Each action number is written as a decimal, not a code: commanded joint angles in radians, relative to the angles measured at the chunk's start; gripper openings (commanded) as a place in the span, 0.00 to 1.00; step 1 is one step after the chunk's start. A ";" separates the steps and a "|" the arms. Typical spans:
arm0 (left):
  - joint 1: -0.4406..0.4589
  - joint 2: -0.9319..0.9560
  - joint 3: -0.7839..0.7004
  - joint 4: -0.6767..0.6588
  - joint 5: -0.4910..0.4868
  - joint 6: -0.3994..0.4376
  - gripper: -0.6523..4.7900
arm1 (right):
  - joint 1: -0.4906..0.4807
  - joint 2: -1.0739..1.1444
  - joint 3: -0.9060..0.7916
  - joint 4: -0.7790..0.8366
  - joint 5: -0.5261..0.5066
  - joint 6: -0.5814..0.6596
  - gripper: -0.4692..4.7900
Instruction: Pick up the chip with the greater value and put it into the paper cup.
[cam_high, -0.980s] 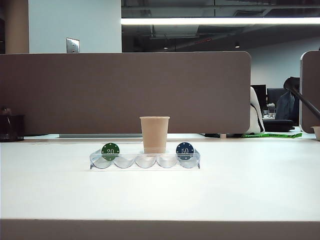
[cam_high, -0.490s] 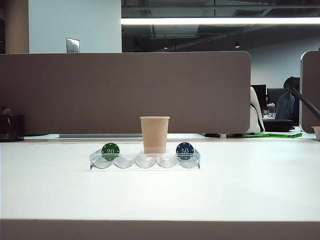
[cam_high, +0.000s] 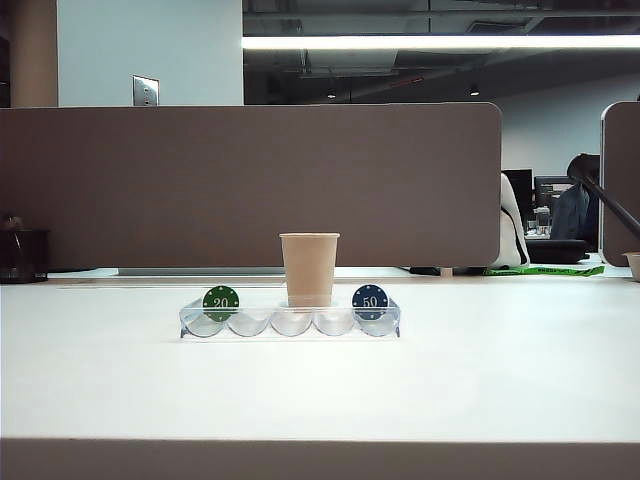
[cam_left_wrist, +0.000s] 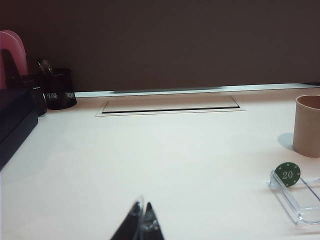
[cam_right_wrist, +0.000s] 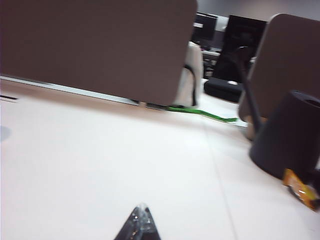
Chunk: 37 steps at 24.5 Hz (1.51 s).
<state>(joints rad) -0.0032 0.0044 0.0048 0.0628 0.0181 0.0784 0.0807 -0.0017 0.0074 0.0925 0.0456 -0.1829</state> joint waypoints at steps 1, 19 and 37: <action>0.002 0.001 0.003 0.006 0.002 -0.005 0.11 | -0.001 0.000 -0.001 0.018 0.074 -0.003 0.08; 0.002 0.001 0.003 0.005 0.005 -0.008 0.11 | -0.002 0.000 -0.001 0.049 -0.023 0.078 0.08; 0.002 0.001 0.003 0.003 0.005 -0.008 0.11 | -0.155 0.000 -0.002 0.062 -0.161 0.130 0.08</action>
<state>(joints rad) -0.0032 0.0044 0.0048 0.0616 0.0185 0.0742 -0.0792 -0.0017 0.0074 0.1432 -0.1097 -0.0586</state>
